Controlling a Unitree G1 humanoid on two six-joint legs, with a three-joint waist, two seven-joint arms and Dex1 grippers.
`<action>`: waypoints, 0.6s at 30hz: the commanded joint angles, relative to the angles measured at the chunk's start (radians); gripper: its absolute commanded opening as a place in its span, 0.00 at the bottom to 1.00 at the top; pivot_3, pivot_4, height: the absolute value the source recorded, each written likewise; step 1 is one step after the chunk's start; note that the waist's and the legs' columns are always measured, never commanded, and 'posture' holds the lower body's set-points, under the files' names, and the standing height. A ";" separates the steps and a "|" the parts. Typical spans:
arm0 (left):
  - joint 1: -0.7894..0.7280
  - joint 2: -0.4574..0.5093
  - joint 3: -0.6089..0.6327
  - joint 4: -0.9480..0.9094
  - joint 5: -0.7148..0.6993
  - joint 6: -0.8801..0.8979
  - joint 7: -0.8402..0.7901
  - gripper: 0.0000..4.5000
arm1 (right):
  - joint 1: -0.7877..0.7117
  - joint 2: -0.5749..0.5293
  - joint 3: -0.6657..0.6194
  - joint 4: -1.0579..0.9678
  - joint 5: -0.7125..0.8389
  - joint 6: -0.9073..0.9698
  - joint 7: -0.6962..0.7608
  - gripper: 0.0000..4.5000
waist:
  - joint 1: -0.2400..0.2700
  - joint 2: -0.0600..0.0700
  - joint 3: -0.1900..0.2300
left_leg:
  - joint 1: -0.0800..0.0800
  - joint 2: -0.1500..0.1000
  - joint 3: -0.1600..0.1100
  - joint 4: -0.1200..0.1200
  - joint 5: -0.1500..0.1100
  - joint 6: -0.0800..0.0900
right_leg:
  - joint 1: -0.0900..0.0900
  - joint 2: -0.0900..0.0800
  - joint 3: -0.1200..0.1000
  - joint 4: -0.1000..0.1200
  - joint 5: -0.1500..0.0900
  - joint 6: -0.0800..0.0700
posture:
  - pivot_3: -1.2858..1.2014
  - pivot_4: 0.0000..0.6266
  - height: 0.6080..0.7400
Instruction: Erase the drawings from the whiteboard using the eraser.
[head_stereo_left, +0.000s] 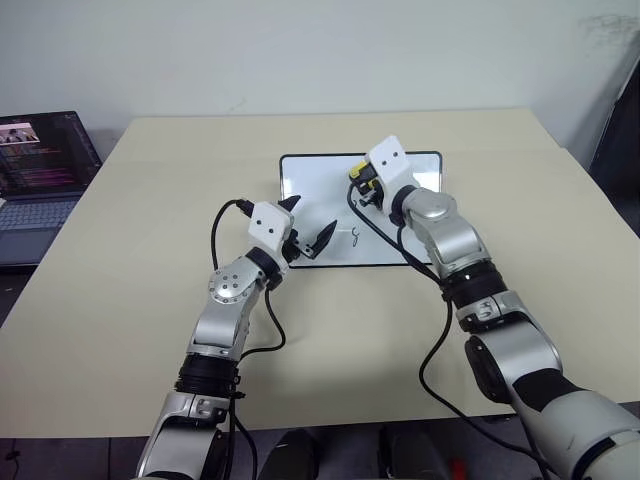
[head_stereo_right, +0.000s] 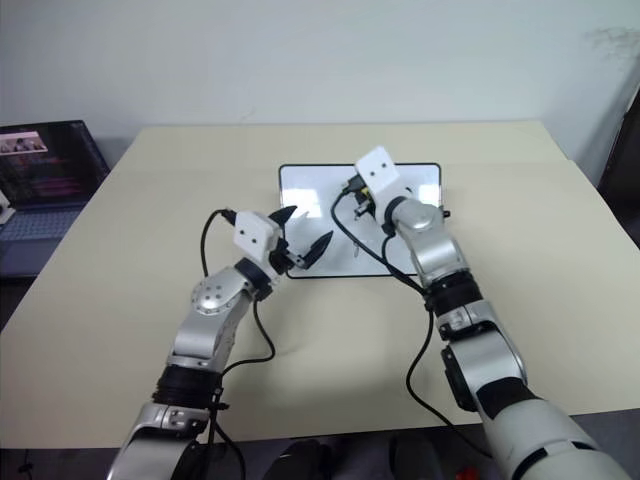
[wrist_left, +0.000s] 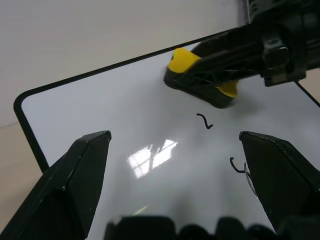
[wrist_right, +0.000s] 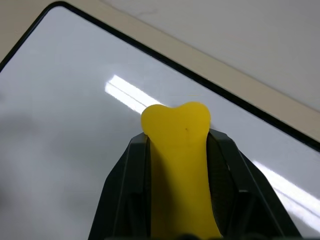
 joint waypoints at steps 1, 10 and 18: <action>-0.013 -0.005 0.001 -0.008 0.003 -0.029 -0.004 1.00 | 0.065 -0.047 0.004 -0.046 -0.023 0.063 0.009 0.30 | 0.001 0.000 0.000 | 0.001 0.000 0.000 0.000 0.000 0.001 | 0.001 0.000 0.000 0.000 0.000 0.000 | 0.52 0.24 1.00; -0.018 -0.013 0.000 0.013 -0.002 -0.039 -0.011 1.00 | 0.174 -0.122 -0.018 -0.201 -0.012 0.159 0.011 0.30 | 0.001 0.000 -0.001 | 0.004 -0.001 -0.001 0.001 -0.001 0.002 | 0.005 0.001 0.000 0.000 0.002 0.001 | 0.52 0.24 1.00; -0.035 -0.019 -0.001 0.032 -0.001 -0.044 -0.029 1.00 | 0.088 -0.049 -0.029 -0.198 0.013 0.158 -0.028 0.30 | -0.004 0.000 -0.001 | 0.004 0.000 0.000 0.001 0.000 0.001 | 0.005 0.001 0.000 0.000 0.004 0.000 | 0.52 0.24 1.00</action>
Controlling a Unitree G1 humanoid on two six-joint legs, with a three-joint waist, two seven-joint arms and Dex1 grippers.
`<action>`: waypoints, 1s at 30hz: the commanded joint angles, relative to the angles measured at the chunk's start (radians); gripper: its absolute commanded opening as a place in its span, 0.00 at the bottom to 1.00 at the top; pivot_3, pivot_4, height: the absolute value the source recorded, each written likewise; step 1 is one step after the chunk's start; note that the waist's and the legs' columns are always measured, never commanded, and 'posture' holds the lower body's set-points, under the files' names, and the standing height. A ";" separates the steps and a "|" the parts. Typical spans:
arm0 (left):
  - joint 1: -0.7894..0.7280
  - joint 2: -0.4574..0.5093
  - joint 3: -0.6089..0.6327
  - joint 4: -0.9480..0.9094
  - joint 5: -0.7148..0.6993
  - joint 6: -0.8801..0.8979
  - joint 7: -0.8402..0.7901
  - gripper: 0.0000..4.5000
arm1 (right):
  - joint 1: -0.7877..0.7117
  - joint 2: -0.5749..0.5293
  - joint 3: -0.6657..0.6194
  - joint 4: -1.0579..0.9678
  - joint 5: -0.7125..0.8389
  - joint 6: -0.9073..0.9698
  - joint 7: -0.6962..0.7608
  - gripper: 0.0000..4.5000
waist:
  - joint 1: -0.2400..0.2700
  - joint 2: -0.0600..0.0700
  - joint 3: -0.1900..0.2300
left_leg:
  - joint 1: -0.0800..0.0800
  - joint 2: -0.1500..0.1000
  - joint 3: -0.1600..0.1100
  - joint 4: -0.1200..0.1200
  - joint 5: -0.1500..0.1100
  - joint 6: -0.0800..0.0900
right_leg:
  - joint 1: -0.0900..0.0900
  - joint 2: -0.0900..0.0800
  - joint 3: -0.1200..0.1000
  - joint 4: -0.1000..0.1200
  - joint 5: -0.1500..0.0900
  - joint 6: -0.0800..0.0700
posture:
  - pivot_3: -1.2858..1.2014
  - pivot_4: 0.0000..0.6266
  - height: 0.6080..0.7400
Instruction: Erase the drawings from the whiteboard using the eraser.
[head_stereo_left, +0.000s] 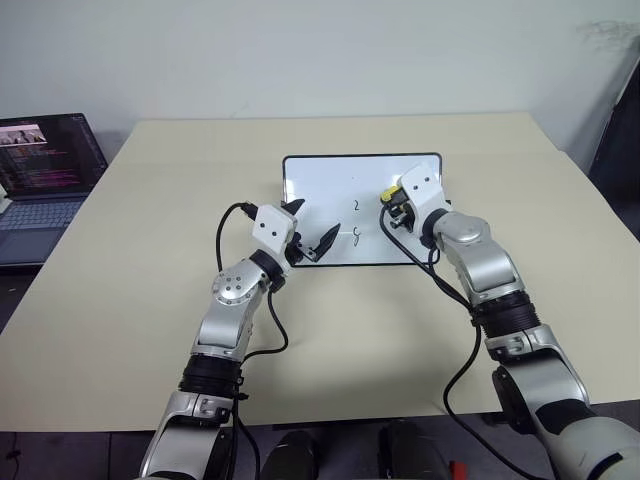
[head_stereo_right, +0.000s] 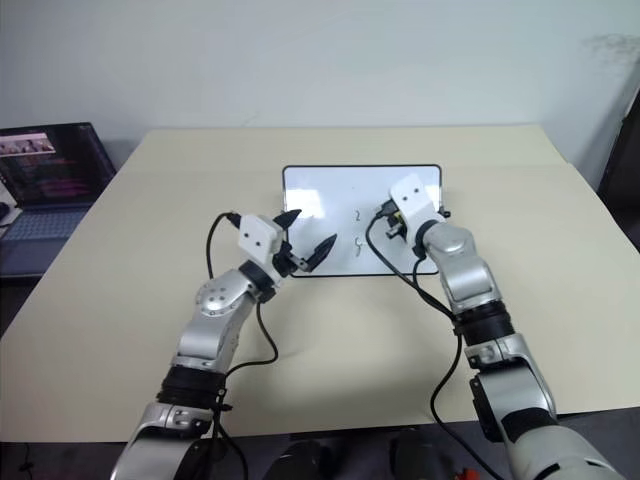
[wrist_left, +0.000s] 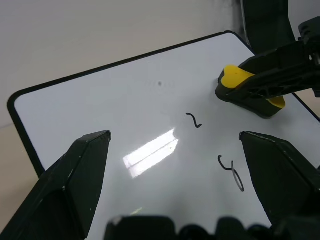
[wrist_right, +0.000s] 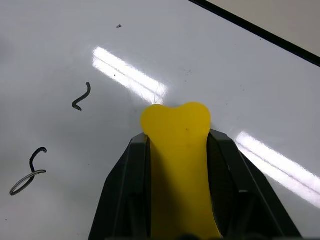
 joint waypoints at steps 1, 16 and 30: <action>-0.036 -0.002 0.001 -0.006 -0.001 -0.023 -0.008 1.00 | -0.056 0.022 -0.025 0.001 0.012 0.012 -0.024 0.30 | -0.003 0.000 0.000 | 0.000 0.000 0.000 0.000 0.000 0.000 | 0.000 0.000 0.000 0.000 0.000 0.000 | 0.52 0.24 1.00; -0.017 0.017 0.020 -0.021 -0.001 -0.019 -0.009 1.00 | -0.192 0.124 0.008 0.146 0.015 -0.071 -0.031 0.30 | -0.002 0.000 0.000 | -0.006 0.001 0.002 -0.002 0.002 -0.004 | -0.008 -0.001 0.002 -0.002 0.000 -0.001 | 0.52 0.24 1.00; -0.002 0.020 0.013 -0.049 -0.001 -0.001 0.003 1.00 | -0.276 0.168 0.016 0.351 -0.008 -0.205 -0.043 0.30 | -0.005 0.000 0.000 | -0.005 0.001 0.002 -0.002 0.002 -0.004 | -0.009 0.000 0.002 0.000 0.000 -0.001 | 0.52 0.24 1.00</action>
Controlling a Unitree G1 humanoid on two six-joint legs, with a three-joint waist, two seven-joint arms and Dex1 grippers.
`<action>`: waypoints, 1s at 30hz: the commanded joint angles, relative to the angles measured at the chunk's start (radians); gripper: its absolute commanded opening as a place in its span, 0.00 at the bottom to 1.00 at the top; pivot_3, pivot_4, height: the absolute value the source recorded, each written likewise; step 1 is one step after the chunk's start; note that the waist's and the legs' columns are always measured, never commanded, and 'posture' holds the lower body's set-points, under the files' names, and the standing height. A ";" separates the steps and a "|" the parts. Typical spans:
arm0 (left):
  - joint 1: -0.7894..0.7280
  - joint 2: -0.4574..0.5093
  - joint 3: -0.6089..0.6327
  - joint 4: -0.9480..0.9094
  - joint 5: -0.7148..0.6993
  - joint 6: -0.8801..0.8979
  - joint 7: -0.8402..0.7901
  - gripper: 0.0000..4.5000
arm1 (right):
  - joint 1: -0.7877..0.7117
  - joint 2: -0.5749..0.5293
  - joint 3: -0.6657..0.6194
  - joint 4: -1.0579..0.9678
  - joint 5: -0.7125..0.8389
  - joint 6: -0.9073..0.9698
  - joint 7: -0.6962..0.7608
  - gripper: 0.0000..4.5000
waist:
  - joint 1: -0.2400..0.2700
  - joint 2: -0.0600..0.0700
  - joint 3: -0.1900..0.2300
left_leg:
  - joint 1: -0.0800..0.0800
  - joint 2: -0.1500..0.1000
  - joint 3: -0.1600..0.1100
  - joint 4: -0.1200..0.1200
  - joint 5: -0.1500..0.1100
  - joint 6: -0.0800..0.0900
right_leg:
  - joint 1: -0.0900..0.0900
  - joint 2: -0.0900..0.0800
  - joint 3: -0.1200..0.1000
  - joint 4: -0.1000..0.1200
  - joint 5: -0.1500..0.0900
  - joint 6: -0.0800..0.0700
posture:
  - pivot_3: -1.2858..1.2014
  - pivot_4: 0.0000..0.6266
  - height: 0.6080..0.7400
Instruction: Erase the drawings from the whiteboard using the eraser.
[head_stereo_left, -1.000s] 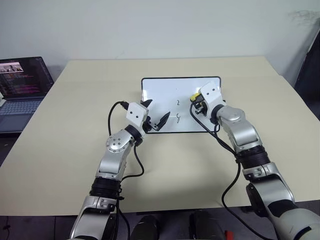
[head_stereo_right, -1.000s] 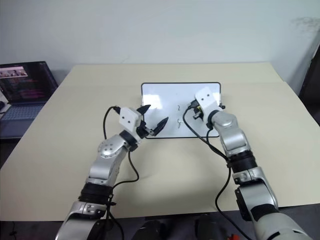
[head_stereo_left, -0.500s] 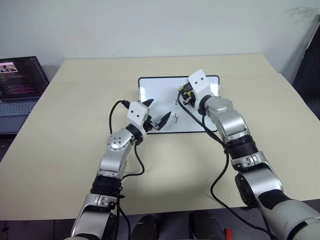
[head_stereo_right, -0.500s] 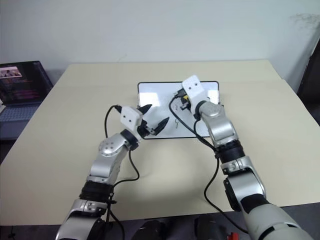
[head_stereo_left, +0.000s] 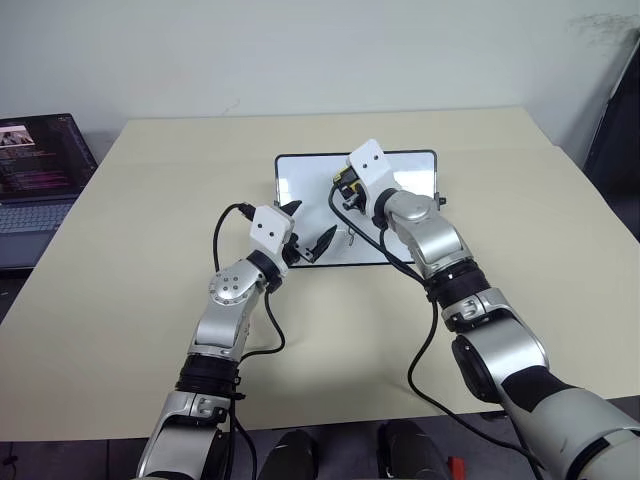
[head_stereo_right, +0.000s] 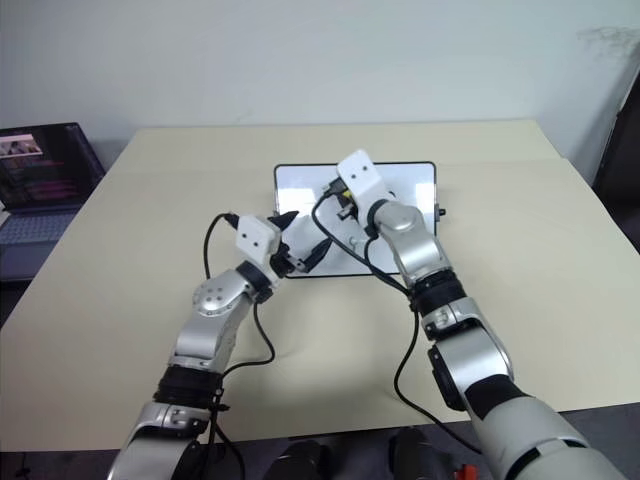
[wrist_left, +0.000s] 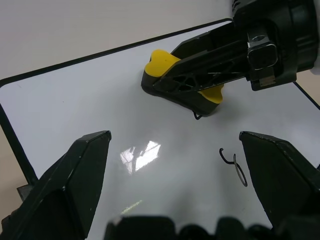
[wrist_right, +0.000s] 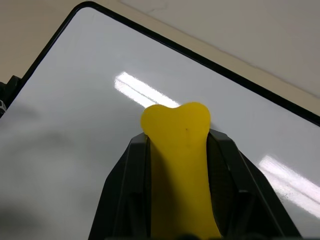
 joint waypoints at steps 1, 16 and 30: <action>-0.006 0.004 0.008 -0.049 -0.002 -0.003 0.004 1.00 | -0.053 0.003 -0.011 0.037 -0.005 -0.047 -0.008 0.30 | -0.001 0.000 0.000 | 0.000 0.000 0.000 0.000 0.000 0.000 | 0.000 0.000 0.000 0.000 0.000 0.000 | 0.52 0.24 1.00; -0.019 -0.001 -0.001 -0.037 -0.003 -0.005 -0.002 1.00 | 0.093 -0.122 -0.016 -0.085 -0.033 0.007 0.028 0.30 | 0.008 0.000 0.000 | 0.001 -0.001 -0.001 0.001 0.000 0.001 | 0.003 0.000 -0.002 0.000 0.000 0.000 | 0.52 0.24 1.00; -0.040 -0.008 -0.003 -0.010 0.000 -0.019 -0.019 1.00 | 0.173 -0.150 -0.084 -0.373 0.031 0.184 0.025 0.30 | 0.007 0.000 0.000 | 0.002 0.000 -0.001 0.001 -0.001 0.002 | 0.005 0.000 -0.002 -0.001 0.000 0.000 | 0.52 0.24 1.00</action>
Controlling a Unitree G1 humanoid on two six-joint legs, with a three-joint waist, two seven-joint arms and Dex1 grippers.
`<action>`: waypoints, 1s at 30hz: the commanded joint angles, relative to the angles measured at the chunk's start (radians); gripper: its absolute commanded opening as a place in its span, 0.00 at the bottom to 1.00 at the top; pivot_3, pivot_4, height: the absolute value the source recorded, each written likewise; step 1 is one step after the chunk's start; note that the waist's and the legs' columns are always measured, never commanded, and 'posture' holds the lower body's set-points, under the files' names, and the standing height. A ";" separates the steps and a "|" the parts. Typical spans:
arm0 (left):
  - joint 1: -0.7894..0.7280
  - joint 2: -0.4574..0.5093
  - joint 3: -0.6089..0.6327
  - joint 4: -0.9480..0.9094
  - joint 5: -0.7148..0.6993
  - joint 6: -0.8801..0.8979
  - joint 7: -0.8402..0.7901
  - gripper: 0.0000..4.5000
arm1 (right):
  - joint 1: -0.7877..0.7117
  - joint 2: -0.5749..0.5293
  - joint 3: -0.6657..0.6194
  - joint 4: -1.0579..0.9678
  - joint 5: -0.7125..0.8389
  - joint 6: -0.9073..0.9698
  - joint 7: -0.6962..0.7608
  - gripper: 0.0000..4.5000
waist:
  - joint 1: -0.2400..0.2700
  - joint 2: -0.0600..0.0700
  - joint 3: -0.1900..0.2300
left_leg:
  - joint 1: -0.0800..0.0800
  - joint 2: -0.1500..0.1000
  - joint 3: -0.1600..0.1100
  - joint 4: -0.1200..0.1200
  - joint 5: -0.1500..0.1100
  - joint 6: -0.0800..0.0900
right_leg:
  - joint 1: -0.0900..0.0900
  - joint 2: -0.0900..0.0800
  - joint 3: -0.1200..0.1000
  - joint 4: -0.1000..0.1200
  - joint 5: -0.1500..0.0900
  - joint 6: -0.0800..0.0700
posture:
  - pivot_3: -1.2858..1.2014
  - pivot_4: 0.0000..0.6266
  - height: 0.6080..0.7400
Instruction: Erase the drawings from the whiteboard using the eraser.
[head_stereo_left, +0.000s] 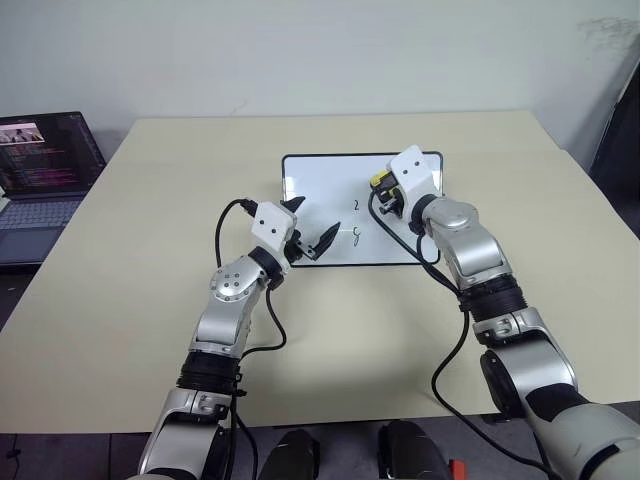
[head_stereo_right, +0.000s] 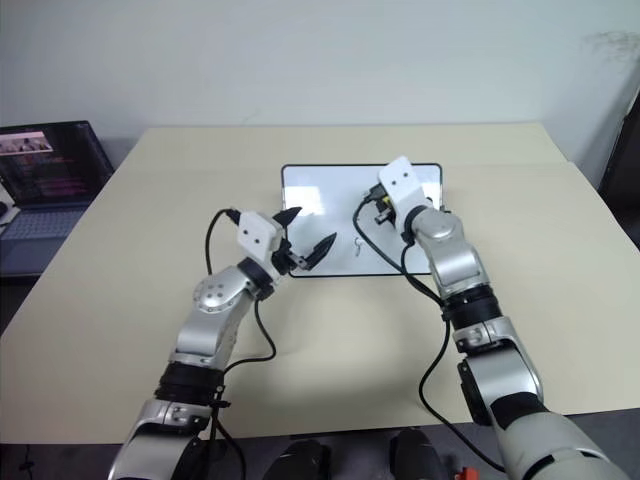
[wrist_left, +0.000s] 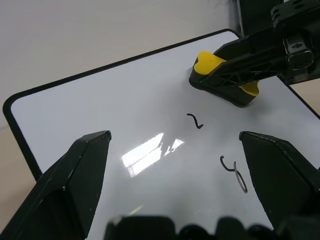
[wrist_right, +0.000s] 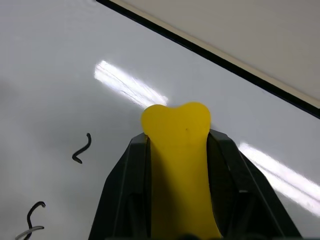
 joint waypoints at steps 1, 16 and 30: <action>-0.020 -0.003 0.000 -0.007 0.000 -0.020 -0.003 1.00 | 0.022 0.002 -0.056 -0.160 0.049 0.102 -0.011 0.30 | 0.000 0.000 0.000 | 0.000 0.000 0.000 0.000 0.000 0.000 | 0.000 0.000 0.000 0.000 0.000 0.000 | 0.52 0.24 1.00; -0.021 0.006 0.004 0.001 -0.002 -0.025 -0.016 1.00 | 0.298 -0.005 -0.203 -0.691 0.180 0.617 -0.101 0.30 | -0.001 0.000 0.000 | -0.010 0.000 0.001 0.000 0.001 -0.003 | -0.010 -0.001 0.001 0.000 0.000 0.000 | 0.52 0.24 1.00; -0.037 -0.004 0.001 0.021 -0.001 -0.031 -0.026 1.00 | 0.333 0.000 -0.200 -0.706 0.204 0.643 -0.142 0.30 | -0.001 0.000 0.000 | -0.010 0.000 0.001 0.000 0.002 -0.003 | -0.010 0.000 0.001 0.000 0.000 0.000 | 0.52 0.24 1.00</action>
